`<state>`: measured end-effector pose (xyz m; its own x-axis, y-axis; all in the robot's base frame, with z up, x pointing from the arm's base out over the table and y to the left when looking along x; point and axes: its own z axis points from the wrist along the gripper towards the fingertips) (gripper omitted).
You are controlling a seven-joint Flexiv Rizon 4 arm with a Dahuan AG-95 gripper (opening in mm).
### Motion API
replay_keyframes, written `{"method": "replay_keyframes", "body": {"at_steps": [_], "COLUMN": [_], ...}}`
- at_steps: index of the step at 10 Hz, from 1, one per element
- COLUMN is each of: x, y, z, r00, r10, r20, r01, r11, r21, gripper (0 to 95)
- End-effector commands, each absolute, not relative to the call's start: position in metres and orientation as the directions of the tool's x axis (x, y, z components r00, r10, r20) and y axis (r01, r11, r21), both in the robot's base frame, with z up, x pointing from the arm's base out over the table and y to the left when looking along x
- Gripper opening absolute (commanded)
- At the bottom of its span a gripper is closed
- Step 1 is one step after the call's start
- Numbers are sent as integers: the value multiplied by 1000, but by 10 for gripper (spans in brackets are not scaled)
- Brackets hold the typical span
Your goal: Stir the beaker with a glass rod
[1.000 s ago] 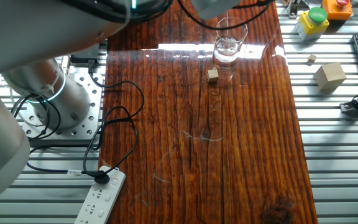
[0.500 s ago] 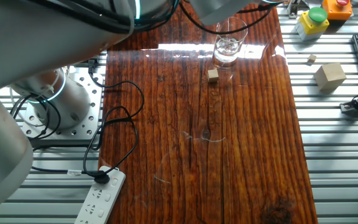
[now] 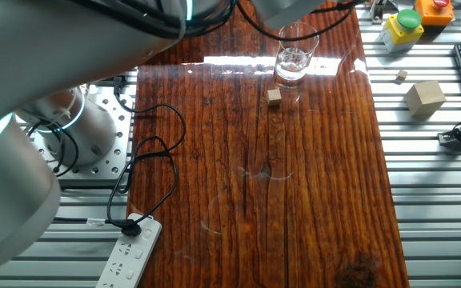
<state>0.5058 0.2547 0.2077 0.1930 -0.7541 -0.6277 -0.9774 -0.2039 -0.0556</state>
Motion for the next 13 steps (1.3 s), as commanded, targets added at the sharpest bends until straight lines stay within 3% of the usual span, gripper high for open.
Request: {"method": "replay_keyframes", "body": {"at_steps": [1,13], "x": [506,492], "y": [256,241], "z": [209,208], "r00": [206,220], "r10": [-748,-743], "r20": [-631,-633], "r01": [-974,-971], "r11": [-217,-232], "r21": [-61,-66], "gripper": [0,0]}}
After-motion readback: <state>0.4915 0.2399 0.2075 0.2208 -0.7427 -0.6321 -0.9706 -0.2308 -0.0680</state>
